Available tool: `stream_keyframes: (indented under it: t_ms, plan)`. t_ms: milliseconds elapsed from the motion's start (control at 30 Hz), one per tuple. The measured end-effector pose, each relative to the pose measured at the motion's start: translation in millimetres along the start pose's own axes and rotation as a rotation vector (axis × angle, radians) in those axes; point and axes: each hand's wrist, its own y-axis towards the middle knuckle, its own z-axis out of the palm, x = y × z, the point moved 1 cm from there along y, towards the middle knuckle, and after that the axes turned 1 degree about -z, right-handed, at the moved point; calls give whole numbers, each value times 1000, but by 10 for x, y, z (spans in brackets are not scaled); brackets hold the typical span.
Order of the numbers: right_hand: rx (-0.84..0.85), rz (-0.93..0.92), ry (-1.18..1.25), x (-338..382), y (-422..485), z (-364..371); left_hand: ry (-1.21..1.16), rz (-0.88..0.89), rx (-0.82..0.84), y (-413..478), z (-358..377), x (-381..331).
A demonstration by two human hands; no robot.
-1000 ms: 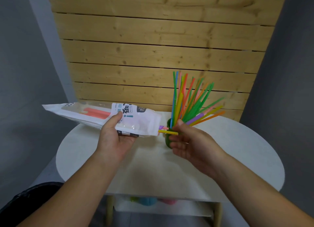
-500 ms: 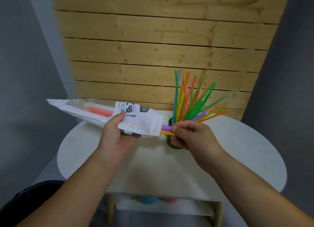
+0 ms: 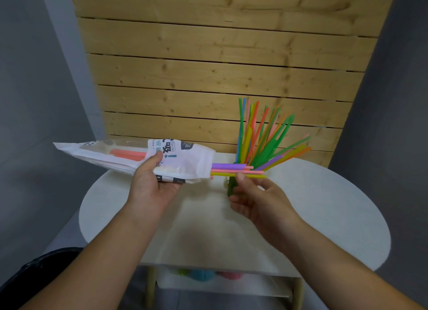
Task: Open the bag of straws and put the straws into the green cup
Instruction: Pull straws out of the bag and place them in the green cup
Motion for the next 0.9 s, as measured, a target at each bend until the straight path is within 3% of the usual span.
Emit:
stream_keyframes:
  t_ms: [133, 267, 400, 600, 900]
  plan:
    - [36, 48, -112, -176, -32, 153, -2, 1, 9, 3, -4, 16]
    - [-75, -97, 54, -122, 60, 331, 37, -20, 35, -12, 15, 110]
    - [-130, -123, 227, -19, 124, 355, 47, -26, 32, -4, 6, 155]
    - [-159, -238, 31, 44, 160, 184, 33, -21, 0, 54, -66, 116]
    - [-168, -239, 80, 419, 130, -377, -17, -3, -29, 136, -167, 1]
